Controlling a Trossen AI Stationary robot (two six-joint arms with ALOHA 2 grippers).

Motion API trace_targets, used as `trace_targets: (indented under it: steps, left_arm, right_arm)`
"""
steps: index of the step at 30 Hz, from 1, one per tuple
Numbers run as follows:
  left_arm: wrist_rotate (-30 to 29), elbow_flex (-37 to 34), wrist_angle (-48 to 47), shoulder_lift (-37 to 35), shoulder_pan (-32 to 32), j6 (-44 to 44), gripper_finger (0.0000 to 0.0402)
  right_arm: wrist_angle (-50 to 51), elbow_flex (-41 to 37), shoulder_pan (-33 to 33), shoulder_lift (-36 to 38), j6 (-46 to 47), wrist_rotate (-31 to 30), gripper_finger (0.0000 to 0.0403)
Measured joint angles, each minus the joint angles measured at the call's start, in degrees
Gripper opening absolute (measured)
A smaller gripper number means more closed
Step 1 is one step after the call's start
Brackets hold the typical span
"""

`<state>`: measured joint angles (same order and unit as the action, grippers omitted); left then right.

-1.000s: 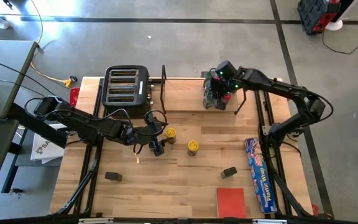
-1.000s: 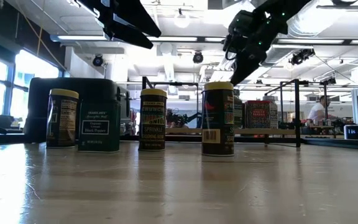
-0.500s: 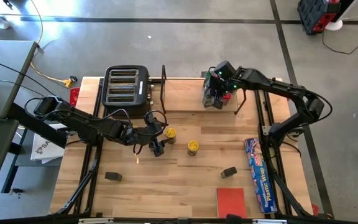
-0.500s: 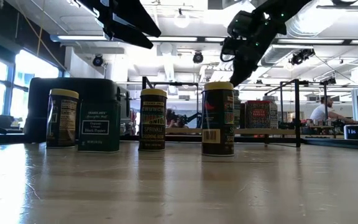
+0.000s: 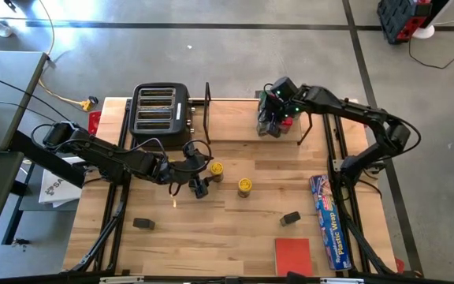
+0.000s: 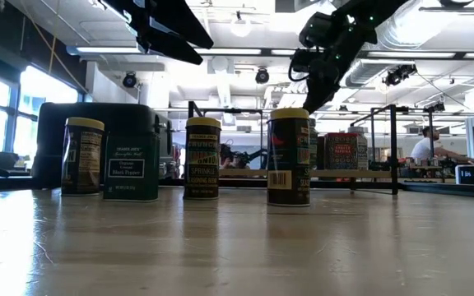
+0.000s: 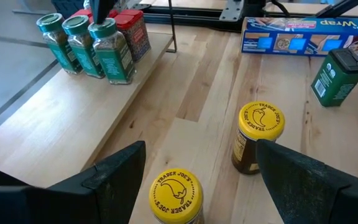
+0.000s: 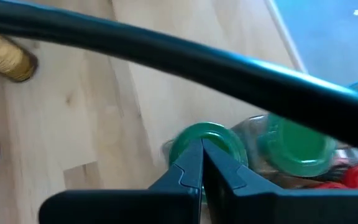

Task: Shelf spices
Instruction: Put the green seasoning bottle on the shelf aligned with the other green seasoning bottles

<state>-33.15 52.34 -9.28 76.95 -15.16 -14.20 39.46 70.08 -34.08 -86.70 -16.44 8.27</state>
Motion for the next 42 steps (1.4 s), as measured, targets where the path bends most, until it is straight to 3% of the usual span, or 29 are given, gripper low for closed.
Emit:
trace_targets:
  steps: [9, 12, 22, 28, 42]
  left_arm:
    - [-0.03, 0.0, -0.29, 0.0, -0.27, -0.17, 0.0301]
    - [-0.03, 0.0, -0.44, 0.0, -0.32, -0.14, 0.0301]
    - [-0.12, 0.0, -0.55, 0.0, -0.4, -0.15, 0.0301]
    - [-0.39, 0.0, -0.48, 0.0, -0.42, -0.28, 0.0301]
    - [-0.4, 0.0, -0.48, 0.0, -0.42, -0.24, 0.0301]
  right_arm:
    - [2.1, 5.54, 1.69, 0.09, -2.31, 1.25, 0.0]
    - [3.21, 4.4, 1.3, 0.09, -5.74, 4.06, 0.0]
    - [1.23, -0.73, -0.36, -0.1, -6.08, 3.7, 0.0]
    - [0.7, -0.71, 0.17, -0.03, -2.8, -1.79, 0.0]
    - [3.81, 0.11, 3.8, -0.05, 1.76, -8.03, 0.0]
